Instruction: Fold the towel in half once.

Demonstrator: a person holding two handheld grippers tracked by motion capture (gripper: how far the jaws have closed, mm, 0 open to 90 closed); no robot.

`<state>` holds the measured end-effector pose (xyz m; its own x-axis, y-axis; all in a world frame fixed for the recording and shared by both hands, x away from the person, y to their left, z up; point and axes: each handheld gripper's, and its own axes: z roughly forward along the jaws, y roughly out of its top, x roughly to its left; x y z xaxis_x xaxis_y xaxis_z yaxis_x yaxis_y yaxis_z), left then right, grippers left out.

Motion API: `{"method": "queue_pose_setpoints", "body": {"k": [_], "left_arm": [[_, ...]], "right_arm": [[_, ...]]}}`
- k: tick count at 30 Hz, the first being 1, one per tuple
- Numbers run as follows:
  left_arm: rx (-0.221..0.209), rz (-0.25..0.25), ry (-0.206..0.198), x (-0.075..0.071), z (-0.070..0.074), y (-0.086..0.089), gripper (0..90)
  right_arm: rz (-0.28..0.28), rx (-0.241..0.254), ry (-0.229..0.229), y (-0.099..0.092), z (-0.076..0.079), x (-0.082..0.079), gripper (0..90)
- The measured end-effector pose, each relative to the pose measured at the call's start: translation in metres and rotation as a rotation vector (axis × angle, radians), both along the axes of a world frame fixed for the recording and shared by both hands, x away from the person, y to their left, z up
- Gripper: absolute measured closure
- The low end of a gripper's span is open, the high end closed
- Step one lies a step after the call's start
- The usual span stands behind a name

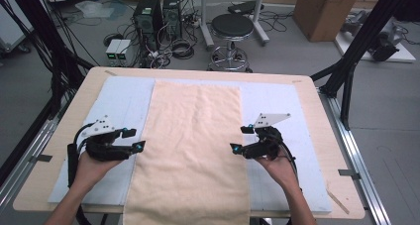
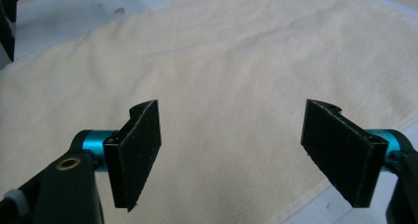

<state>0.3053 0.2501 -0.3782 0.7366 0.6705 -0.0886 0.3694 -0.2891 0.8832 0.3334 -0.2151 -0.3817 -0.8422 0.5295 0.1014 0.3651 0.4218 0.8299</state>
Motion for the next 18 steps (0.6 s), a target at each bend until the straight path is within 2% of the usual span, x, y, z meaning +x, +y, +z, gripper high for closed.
{"method": "queue_pose_setpoints", "body": {"k": [3, 6, 8, 10, 13, 15, 18], "left_arm": [[-0.017, 0.014, -0.002, 0.013, 0.007, -0.001, 39.0], [-0.005, 0.034, -0.008, 0.026, 0.011, -0.002, 39.4], [0.016, 0.040, 0.006, 0.037, 0.013, -0.002, 39.6], [-0.004, 0.049, 0.017, 0.047, 0.014, -0.002, 39.9], [-0.015, 0.081, 0.024, 0.063, 0.018, 0.000, 40.9], [-0.009, 0.113, 0.020, 0.072, 0.019, 0.001, 41.0], [0.003, 0.140, 0.025, 0.087, 0.022, 0.001, 42.3]], "right_arm": [[-0.011, -0.011, 0.001, 0.002, 0.005, 0.010, 22.7], [-0.028, -0.013, 0.001, 0.001, 0.010, 0.023, 22.7], [-0.043, -0.025, -0.003, 0.000, 0.013, 0.033, 22.8], [-0.053, -0.011, 0.001, -0.002, 0.017, 0.041, 22.9], [-0.069, 0.011, 0.009, -0.003, 0.025, 0.054, 23.2], [-0.076, 0.001, -0.008, -0.003, 0.030, 0.063, 23.3], [-0.091, -0.013, 0.002, -0.002, 0.038, 0.077, 23.7]]}}
